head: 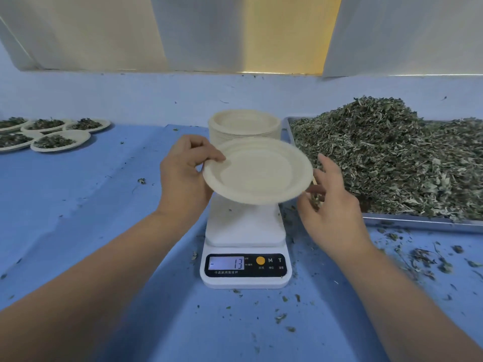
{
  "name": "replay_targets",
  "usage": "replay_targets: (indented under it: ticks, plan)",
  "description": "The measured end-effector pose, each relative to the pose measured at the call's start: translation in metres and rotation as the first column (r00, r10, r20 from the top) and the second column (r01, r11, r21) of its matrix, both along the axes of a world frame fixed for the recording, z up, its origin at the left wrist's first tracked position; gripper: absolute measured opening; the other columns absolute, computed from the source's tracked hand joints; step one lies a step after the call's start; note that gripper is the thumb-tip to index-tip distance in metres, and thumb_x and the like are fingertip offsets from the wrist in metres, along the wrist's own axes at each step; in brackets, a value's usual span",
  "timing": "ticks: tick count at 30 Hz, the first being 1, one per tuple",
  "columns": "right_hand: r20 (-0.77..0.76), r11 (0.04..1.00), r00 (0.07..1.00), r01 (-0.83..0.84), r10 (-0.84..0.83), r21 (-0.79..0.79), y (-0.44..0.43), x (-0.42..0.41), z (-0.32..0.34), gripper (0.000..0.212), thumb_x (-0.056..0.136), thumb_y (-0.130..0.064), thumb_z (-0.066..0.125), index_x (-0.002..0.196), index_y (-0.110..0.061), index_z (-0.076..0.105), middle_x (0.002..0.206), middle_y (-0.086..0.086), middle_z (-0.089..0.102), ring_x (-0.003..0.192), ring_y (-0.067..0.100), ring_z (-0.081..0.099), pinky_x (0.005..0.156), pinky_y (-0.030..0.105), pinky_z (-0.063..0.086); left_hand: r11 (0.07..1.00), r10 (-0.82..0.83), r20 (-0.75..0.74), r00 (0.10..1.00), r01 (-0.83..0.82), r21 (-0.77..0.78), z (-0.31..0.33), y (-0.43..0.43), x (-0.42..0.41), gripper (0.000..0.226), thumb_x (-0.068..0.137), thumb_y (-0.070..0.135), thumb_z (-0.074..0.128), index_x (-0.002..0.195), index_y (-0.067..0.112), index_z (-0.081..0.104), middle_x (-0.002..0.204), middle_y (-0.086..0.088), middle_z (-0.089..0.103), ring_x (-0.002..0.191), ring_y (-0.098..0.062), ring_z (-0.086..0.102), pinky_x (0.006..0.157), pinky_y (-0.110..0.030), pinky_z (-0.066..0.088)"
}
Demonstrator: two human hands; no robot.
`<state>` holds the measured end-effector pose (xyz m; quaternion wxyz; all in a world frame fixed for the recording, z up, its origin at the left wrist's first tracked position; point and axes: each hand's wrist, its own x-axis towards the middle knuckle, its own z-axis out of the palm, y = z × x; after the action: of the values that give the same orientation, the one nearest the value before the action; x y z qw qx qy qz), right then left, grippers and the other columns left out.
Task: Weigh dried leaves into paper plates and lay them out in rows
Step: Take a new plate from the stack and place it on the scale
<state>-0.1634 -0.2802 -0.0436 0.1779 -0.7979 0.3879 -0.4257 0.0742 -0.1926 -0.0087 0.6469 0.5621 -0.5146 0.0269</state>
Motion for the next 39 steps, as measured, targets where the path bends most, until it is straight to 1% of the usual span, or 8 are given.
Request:
replay_targets:
  ticks: [6, 9, 15, 19, 24, 27, 32, 39]
  plan:
    - [0.036, 0.974, 0.992, -0.114, 0.123, -0.197, 0.015, 0.014, -0.006, 0.041, 0.087, -0.009, 0.072, 0.126, -0.020, 0.071, 0.119, -0.006, 0.072, 0.102, -0.001, 0.061, 0.092, 0.021, 0.052, 0.996, 0.030, 0.111, 0.993, -0.040, 0.086, -0.032, 0.029, 0.010, 0.044, 0.072, -0.022, 0.076, 0.100, 0.012, 0.078, 0.103, -0.001, 0.063, 0.095, 0.009, 0.059, 0.082, -0.012, 0.047]
    - [-0.009, 0.976, 0.995, -0.095, 0.095, -0.195, 0.014, 0.013, -0.007, 0.038, 0.088, -0.001, 0.069, 0.124, -0.015, 0.073, 0.120, -0.003, 0.072, 0.104, 0.003, 0.063, 0.095, 0.011, 0.046, 0.990, 0.025, 0.055, 0.998, -0.032, 0.139, -0.040, 0.034, 0.014, 0.038, 0.083, -0.012, 0.072, 0.102, 0.020, 0.078, 0.105, 0.005, 0.073, 0.099, 0.002, 0.066, 0.088, -0.017, 0.053]
    - [-0.090, 0.981, 0.990, -0.120, 0.106, -0.154, 0.014, 0.015, -0.011, 0.042, 0.097, -0.006, 0.060, 0.133, -0.026, 0.067, 0.106, -0.001, 0.076, 0.080, 0.010, 0.066, 0.081, 0.023, 0.054, 0.969, -0.075, -0.239, 0.968, 0.127, 0.210, -0.044, 0.031, 0.022, 0.036, 0.084, -0.008, 0.075, 0.102, 0.023, 0.075, 0.102, 0.012, 0.076, 0.098, -0.004, 0.072, 0.094, -0.022, 0.056]
    - [-0.097, 0.978, 0.990, -0.120, 0.105, -0.168, 0.010, 0.017, -0.017, 0.042, 0.100, -0.005, 0.056, 0.135, -0.026, 0.064, 0.080, -0.003, 0.071, 0.066, 0.004, 0.060, 0.065, 0.006, 0.043, 0.945, -0.080, -0.093, 0.992, 0.105, 0.310, -0.048, 0.029, 0.029, 0.049, 0.087, -0.007, 0.069, 0.108, 0.037, 0.069, 0.098, 0.033, 0.071, 0.098, 0.008, 0.068, 0.088, -0.012, 0.053]
    - [-0.074, 0.989, 0.987, -0.145, 0.146, 0.017, 0.009, 0.016, -0.018, 0.046, 0.101, 0.002, 0.049, 0.143, -0.017, 0.055, 0.130, -0.001, 0.065, 0.120, 0.009, 0.061, 0.108, 0.022, 0.044, 0.901, -0.079, 0.026, 0.997, 0.060, 0.429, -0.054, 0.024, 0.030, 0.064, 0.092, 0.005, 0.065, 0.151, 0.021, 0.045, 0.108, 0.027, 0.062, 0.110, -0.008, 0.067, 0.104, -0.029, 0.050]
    - [-0.127, 0.998, 0.990, -0.058, 0.057, -0.006, 0.009, 0.014, -0.012, 0.060, 0.098, 0.007, 0.044, 0.149, -0.026, 0.045, 0.140, 0.005, 0.060, 0.126, 0.013, 0.058, 0.106, 0.023, 0.041, 0.824, -0.093, 0.064, 0.994, 0.041, 0.565, -0.059, 0.026, 0.035, 0.075, 0.092, 0.006, 0.063, 0.158, 0.025, 0.033, 0.112, 0.026, 0.057, 0.121, -0.012, 0.062, 0.111, -0.032, 0.043]
    - [-0.155, 0.998, 0.987, -0.041, 0.033, -0.049, 0.017, 0.014, -0.008, 0.068, 0.094, 0.008, 0.043, 0.148, -0.033, 0.038, 0.125, 0.014, 0.067, 0.117, 0.026, 0.064, 0.094, 0.038, 0.054, 0.819, 0.016, -0.218, 0.976, 0.113, 0.563, -0.057, 0.027, 0.042, 0.068, 0.091, -0.011, 0.050, 0.150, 0.021, 0.046, 0.135, 0.001, 0.061, 0.126, -0.011, 0.061, 0.109, -0.028, 0.048]
    - [-0.187, 0.999, 0.982, -0.025, 0.016, -0.046, 0.017, 0.013, -0.008, 0.069, 0.092, 0.009, 0.044, 0.147, -0.033, 0.041, 0.111, 0.017, 0.068, 0.091, 0.033, 0.068, 0.080, 0.048, 0.059, 0.888, 0.158, -0.312, 0.937, 0.003, 0.460, -0.051, 0.029, 0.035, 0.043, 0.092, -0.011, 0.044, 0.108, 0.024, 0.065, 0.098, 0.016, 0.073, 0.095, 0.012, 0.065, 0.080, -0.004, 0.048]
